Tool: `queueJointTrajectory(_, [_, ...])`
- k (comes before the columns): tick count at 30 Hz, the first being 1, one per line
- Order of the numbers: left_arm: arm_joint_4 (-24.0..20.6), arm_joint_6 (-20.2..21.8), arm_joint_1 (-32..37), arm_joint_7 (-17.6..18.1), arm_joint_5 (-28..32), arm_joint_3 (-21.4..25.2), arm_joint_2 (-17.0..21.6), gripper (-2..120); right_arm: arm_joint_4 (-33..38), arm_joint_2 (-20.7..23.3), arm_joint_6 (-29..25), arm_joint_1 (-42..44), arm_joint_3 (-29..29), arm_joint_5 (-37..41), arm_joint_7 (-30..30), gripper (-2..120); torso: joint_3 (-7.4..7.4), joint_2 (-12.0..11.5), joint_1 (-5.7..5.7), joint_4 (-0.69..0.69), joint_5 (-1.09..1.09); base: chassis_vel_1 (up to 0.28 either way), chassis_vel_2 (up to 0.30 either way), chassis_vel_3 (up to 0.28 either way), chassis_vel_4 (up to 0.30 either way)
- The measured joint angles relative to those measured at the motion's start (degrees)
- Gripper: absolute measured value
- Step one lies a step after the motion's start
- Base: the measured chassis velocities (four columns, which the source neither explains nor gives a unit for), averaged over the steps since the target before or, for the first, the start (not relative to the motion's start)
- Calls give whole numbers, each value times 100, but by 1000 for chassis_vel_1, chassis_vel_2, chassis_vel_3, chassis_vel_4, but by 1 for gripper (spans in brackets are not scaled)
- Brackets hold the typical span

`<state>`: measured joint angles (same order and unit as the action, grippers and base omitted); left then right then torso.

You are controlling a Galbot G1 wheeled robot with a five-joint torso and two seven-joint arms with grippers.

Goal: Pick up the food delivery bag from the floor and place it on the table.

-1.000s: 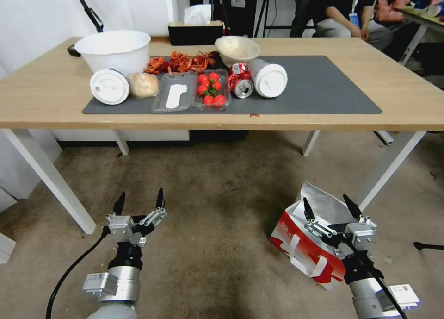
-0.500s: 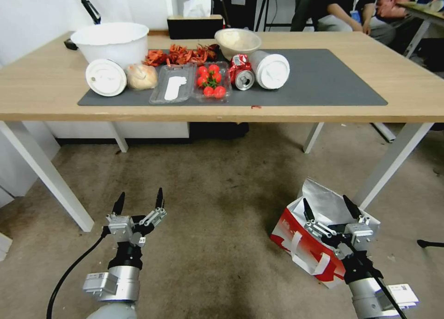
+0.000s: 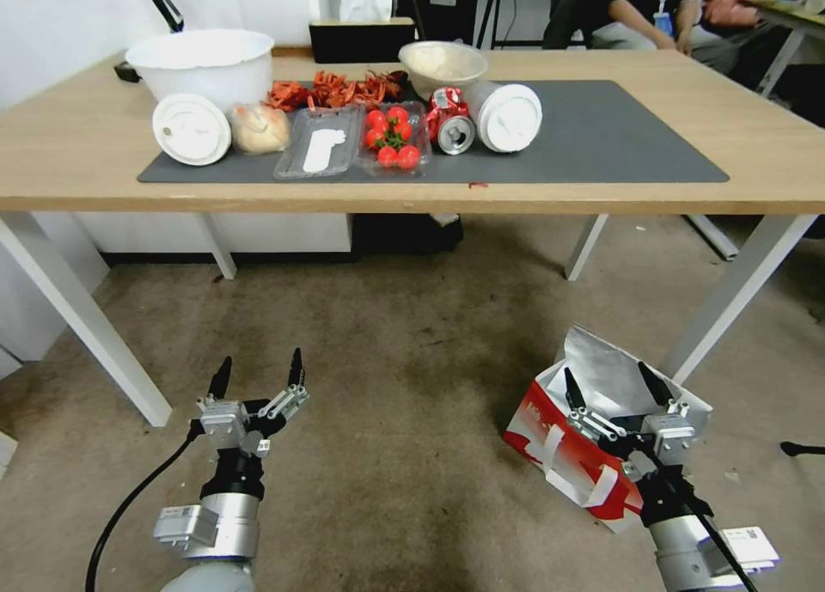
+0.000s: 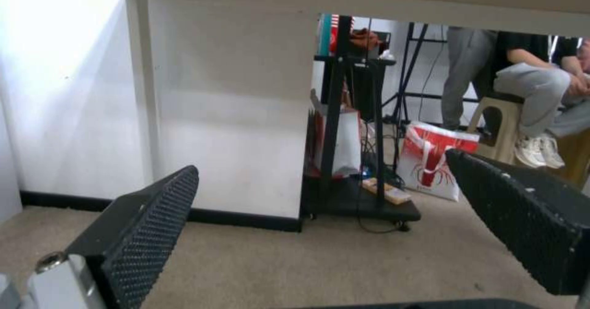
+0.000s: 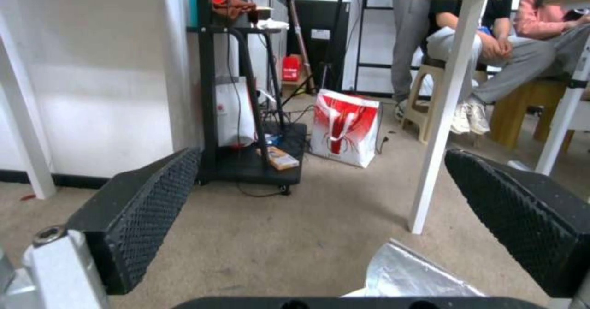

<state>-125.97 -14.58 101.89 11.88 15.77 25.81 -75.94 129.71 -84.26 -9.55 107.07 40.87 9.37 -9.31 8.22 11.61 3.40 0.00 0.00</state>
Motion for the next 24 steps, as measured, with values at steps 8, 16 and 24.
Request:
queueJointTrajectory(8, [-23,-22,11,-3,5,1,-1,100,48,-1,1,27,9,2,0,100,-134,-171,-37,0,0,0,0,0,0])
queueJointTrajectory(16, [-37,-35,21,-3,5,4,1,100,65,-9,2,46,6,-4,-15,100,-279,-351,-71,0,0,0,0,0,0])
queueJointTrajectory(24, [-37,-58,33,-4,3,6,-1,100,65,-13,1,46,5,-16,-17,100,-407,-512,-104,0,0,0,0,0,0])
